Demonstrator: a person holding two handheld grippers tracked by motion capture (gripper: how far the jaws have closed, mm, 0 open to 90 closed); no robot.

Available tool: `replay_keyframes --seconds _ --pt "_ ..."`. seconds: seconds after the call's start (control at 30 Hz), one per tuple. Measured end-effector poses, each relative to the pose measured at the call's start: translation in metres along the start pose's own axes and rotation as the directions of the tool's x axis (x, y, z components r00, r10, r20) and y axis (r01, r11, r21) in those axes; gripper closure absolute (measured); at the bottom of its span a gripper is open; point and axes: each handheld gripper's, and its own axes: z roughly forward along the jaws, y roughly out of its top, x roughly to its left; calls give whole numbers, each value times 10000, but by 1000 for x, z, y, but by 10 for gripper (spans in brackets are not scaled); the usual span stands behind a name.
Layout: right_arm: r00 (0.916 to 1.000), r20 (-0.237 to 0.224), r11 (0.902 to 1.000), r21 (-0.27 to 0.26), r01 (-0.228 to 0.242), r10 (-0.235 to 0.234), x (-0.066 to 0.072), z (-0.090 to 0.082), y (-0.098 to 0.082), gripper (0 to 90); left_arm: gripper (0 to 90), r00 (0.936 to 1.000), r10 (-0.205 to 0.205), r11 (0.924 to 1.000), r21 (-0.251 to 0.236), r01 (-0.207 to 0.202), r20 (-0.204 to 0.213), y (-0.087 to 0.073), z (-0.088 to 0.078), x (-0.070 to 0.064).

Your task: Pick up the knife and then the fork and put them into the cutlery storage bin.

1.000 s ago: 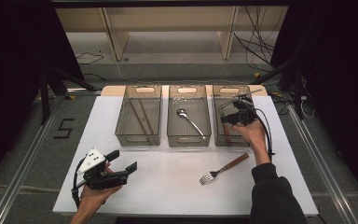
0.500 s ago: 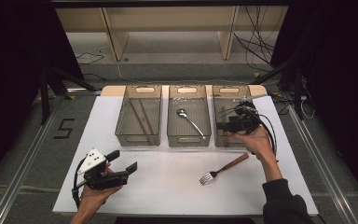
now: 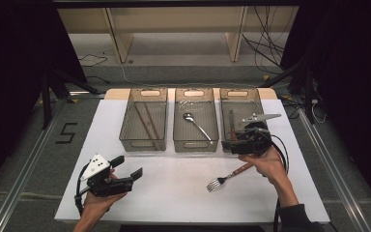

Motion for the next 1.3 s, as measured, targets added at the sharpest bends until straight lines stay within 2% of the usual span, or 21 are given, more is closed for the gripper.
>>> replay_keyframes --seconds 0.23,0.33,0.43,0.53,0.73,0.93,1.17,1.3 --pt "9999 -118 9999 70 121 -120 4 1 -12 306 135 10000 14 10000 26 -14 6 0 0 0" --pt "9998 -118 9996 229 172 -169 4 5 -18 332 135 10000 23 10000 50 -23 2 0 -1 0" --pt "9994 69 9981 517 345 -349 4 11 -25 378 135 10000 27 10000 34 -27 11 0 -1 0" --pt "9993 173 9964 793 308 -323 2 16 -31 428 135 10000 23 10000 39 -23 15 0 -1 1" --pt "9960 741 9912 1256 413 -509 -5 26 -42 563 135 10000 29 10000 33 -29 20 0 -1 0" --pt "9865 1560 9869 1593 254 -505 -18 35 -54 727 135 10000 12 10000 30 -12 23 0 -1 0" --pt "9762 2106 9789 2040 83 -522 -32 42 -63 860 135 10000 22 10000 7 -22 37 0 0 -1" --pt "9750 2184 9749 2227 -86 -413 -39 45 -69 897 135 10000 29 10000 -2 -29 44 0 0 -1"
